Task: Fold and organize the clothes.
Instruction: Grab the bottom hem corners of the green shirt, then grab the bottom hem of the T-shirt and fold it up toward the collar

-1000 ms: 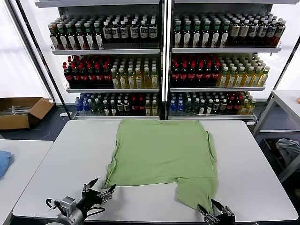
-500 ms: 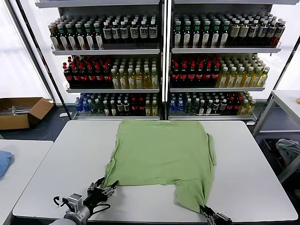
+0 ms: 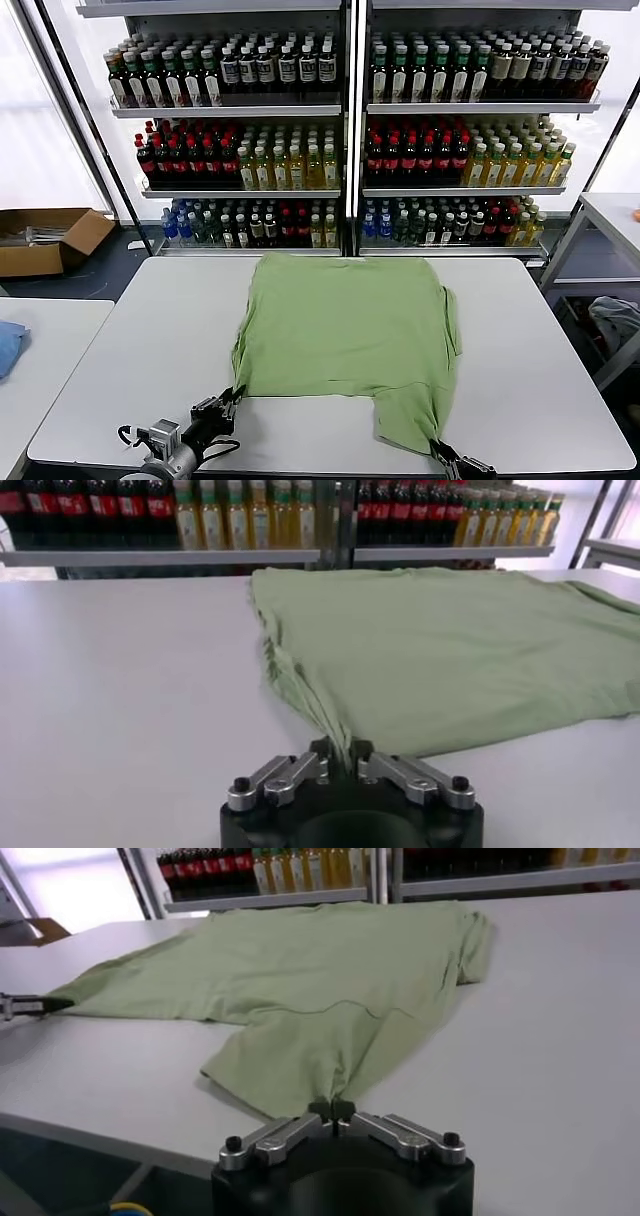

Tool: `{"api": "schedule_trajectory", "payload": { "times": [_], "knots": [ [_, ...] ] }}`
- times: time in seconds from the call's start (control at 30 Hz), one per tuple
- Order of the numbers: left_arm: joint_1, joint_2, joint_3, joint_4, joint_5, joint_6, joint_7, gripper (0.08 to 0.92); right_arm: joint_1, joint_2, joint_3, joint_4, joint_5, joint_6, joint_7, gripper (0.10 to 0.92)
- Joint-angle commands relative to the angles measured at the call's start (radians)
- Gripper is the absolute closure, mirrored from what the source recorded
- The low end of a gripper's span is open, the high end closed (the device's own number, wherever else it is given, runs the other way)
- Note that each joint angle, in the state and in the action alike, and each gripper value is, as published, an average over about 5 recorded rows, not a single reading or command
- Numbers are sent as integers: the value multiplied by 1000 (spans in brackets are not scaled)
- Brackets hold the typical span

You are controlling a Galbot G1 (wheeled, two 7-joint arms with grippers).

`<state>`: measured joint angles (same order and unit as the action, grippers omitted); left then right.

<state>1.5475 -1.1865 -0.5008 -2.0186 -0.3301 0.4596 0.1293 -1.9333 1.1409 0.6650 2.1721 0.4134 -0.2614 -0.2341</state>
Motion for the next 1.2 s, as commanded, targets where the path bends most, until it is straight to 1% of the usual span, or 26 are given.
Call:
{"api": "schedule_trajectory", "payload": {
  "times": [0.03, 0.3, 0.57, 0.73, 0.8, 0.87, 1.0, 1.1, 1.2],
  "knots": [
    [17, -2, 0, -50, -8, 3, -5, 898, -49, -16, 42, 46, 15, 57, -49, 920],
    [107, 30, -48, -178, 6, 4, -5, 898, -140, -40, 115, 125, 62, 56, -56, 920],
    [229, 64, -96, -288, 29, 8, -3, 897, -232, -24, 203, 189, 102, 82, -63, 920],
    [286, 74, -119, -338, 27, 9, -2, 899, -149, -21, 176, 172, 136, 89, -39, 920],
    [271, 73, -111, -344, 26, 13, -3, 900, -77, -27, 151, 152, 161, 76, -14, 920],
    [227, 69, -95, -337, 25, 20, -3, 899, 3, -46, 124, 126, 187, 63, 13, 920],
    [92, 75, -78, -287, -6, 14, 32, 898, 157, -89, 85, 71, 240, 50, 52, 920],
    [-8, 94, -77, -224, -30, 22, 57, 900, 255, -104, 60, 23, 271, 41, 73, 920],
    [-97, 129, -70, -164, -46, 38, 71, 898, 354, -112, 35, -40, 273, 35, 85, 920]
  ]
}}
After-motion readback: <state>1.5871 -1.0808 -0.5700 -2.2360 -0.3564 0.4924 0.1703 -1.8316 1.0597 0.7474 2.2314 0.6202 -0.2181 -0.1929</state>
